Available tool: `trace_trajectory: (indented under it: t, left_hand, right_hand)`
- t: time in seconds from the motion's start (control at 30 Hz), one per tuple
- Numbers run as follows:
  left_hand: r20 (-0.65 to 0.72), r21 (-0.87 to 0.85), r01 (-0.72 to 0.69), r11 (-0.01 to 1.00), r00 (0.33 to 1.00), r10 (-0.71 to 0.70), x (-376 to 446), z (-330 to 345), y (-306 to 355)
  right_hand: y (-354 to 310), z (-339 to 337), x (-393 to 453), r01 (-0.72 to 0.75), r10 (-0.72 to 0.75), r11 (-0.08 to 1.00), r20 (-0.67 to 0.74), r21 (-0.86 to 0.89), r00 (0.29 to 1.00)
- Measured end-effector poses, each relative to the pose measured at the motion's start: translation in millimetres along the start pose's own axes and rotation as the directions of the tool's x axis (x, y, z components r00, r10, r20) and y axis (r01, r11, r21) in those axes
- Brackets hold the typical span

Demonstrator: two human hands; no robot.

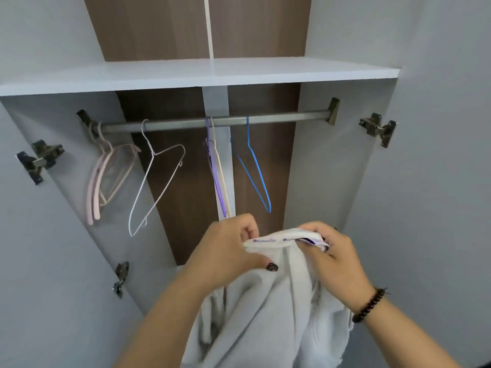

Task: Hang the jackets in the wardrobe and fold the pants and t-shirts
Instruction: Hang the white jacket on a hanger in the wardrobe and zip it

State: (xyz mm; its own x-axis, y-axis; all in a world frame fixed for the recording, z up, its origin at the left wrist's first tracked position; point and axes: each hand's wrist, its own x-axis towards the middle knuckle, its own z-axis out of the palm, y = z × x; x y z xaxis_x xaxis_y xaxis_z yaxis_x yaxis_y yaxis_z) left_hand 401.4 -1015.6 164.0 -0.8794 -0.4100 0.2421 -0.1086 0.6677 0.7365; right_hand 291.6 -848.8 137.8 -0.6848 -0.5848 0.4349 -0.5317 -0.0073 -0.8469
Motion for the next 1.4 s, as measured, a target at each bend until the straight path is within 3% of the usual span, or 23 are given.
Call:
trace_trajectory:
  t: [0.07,0.13,0.2,0.27,0.4,0.6,0.7,0.83,1.0,1.13,1.2,1.3,1.4]
  left_hand:
    - [-0.127,0.132,0.094,0.987,0.989,-0.077,-5.2,-3.4,-33.5]
    - [-0.293,0.15,0.157,0.976,0.95,-0.108,-9.0,-1.5,-61.2]
    - [-0.419,0.136,0.192,0.972,0.9,-0.119,-13.3,-3.5,-88.1]
    - [-0.462,0.023,0.267,0.963,0.857,-0.226,-20.1,-9.2,-117.7]
    - [-0.328,-0.22,0.415,0.883,0.821,-0.467,-31.2,-23.0,-146.7]
    - [-0.054,-0.659,0.433,0.614,0.788,-0.614,-3.1,-30.2,-121.4]
    - [-0.02,-0.644,0.418,0.641,0.828,-0.56,14.4,-34.8,-112.3]
    - [0.014,-0.64,0.358,0.68,0.89,-0.456,42.4,-38.7,-105.6]
    - [0.032,-0.703,0.348,0.621,0.887,-0.461,68.5,-32.8,-98.3]
    - [-0.07,-0.736,0.281,0.616,0.873,-0.482,94.1,-26.1,-94.8]
    - [-0.09,-0.734,0.274,0.622,0.868,-0.488,107.1,-19.6,-92.1]
    - [-0.093,-0.708,0.292,0.643,0.864,-0.494,123.3,-7.6,-88.4]
    - [-0.106,-0.693,0.3,0.656,0.857,-0.505,133.6,0.6,-84.6]
  right_hand:
    - [-12.4,14.6,16.9,0.076,-0.076,0.996,0.005,-0.045,0.997]
    - [-19.6,31.7,32.1,0.135,-0.133,0.984,0.026,-0.112,0.991]
    - [-21.9,44.8,44.4,0.137,-0.14,0.985,-0.015,-0.109,0.99]
    - [-18.5,48.6,55.2,0.108,-0.115,0.992,-0.112,-0.069,0.987]
    - [-12.5,44.7,75.2,0.016,-0.018,1.0,-0.21,-0.01,0.978]
    - [9.4,54.8,88.1,-0.202,0.216,0.97,-0.096,0.136,0.972]
    - [33.8,65.9,90.1,-0.304,0.309,0.939,-0.006,0.16,0.951]
    - [67.3,83.1,91.9,-0.342,0.319,0.937,0.238,0.064,0.918]
    - [99.4,72.9,113.2,-0.181,0.309,0.934,0.443,-0.308,0.842]
    - [102.5,58.5,151.1,-0.137,0.332,0.915,0.516,-0.38,0.79]
    - [98.3,58.0,172.5,-0.191,0.299,0.942,0.432,-0.276,0.851]
    - [90.0,62.3,208.6,-0.176,0.196,0.972,0.124,-0.159,0.973]
    - [89.3,71.3,250.0,-0.15,0.157,0.958,0.011,-0.245,0.987]
